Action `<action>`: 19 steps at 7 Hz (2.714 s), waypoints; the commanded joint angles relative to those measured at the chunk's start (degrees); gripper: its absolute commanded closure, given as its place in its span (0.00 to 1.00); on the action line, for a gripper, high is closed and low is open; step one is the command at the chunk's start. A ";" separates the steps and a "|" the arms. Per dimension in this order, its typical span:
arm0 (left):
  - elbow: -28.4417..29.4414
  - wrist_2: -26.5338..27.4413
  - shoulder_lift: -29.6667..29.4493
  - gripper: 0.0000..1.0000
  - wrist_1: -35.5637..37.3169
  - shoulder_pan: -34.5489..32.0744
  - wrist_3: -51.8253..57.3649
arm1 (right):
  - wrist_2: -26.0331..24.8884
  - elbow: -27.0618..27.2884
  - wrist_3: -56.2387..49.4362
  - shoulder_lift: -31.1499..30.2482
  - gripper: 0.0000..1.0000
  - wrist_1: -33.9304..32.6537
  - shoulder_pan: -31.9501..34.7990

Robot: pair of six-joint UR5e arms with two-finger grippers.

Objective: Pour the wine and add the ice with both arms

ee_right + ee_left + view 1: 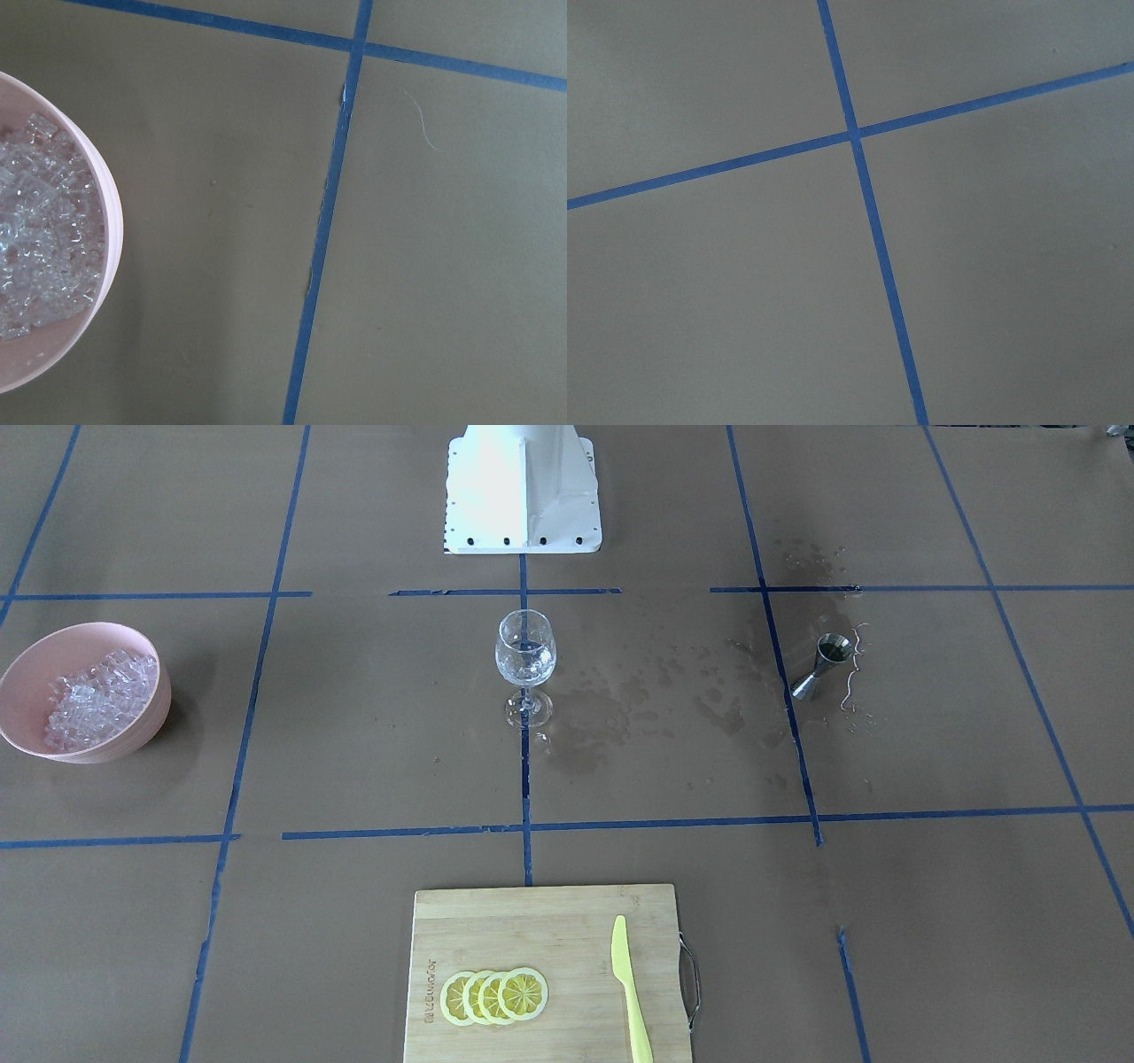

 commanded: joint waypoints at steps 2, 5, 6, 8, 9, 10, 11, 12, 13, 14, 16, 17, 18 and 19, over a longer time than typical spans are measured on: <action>1.15 0.17 0.00 0.00 0.00 0.09 0.01 | 0.00 0.00 0.09 0.08 0.00 0.00 0.00; 0.46 0.18 0.00 0.00 -0.26 0.09 0.01 | -0.09 -0.09 -0.35 -0.36 0.00 0.00 0.00; 0.46 0.26 0.00 0.00 -2.70 0.18 -0.07 | -0.09 0.00 -0.35 -0.27 0.00 0.00 0.00; 0.46 0.09 0.09 0.00 -6.49 0.18 0.01 | 0.26 0.35 0.26 0.25 0.00 0.00 0.00; 0.20 0.00 0.09 0.00 -9.29 0.09 0.10 | 0.09 1.40 0.35 0.34 0.00 0.00 0.00; 1.41 0.00 0.00 0.00 -15.93 0.18 -0.16 | -0.09 2.54 0.27 1.91 0.00 0.09 0.00; 1.25 0.00 0.52 0.00 -21.56 0.00 -0.16 | -0.09 2.99 0.35 3.32 0.00 1.31 0.00; 2.12 0.35 -0.08 0.00 -26.67 0.09 -0.42 | -0.18 1.77 0.44 4.72 0.00 3.23 0.00; 2.91 0.26 0.52 0.00 -33.68 0.00 -0.51 | 0.52 1.50 0.70 5.09 0.00 3.69 0.00; 6.14 0.18 -0.08 0.00 -40.36 0.09 -0.60 | 1.31 1.84 3.40 5.18 0.00 3.78 0.00; 7.13 -3.05 -1.05 0.00 -45.42 0.18 -4.63 | 1.23 2.91 4.93 5.26 0.00 6.65 0.09; 7.49 -4.56 -1.05 0.00 -46.57 0.09 -4.56 | 1.40 2.38 5.45 5.00 0.00 10.77 0.09; 7.66 -4.83 -0.79 0.00 -54.06 0.18 -4.82 | 1.32 2.98 5.36 5.00 0.00 11.42 0.00; 7.41 -5.01 -0.79 0.00 -57.01 0.52 -5.34 | 1.23 3.16 5.36 4.91 0.00 12.56 0.00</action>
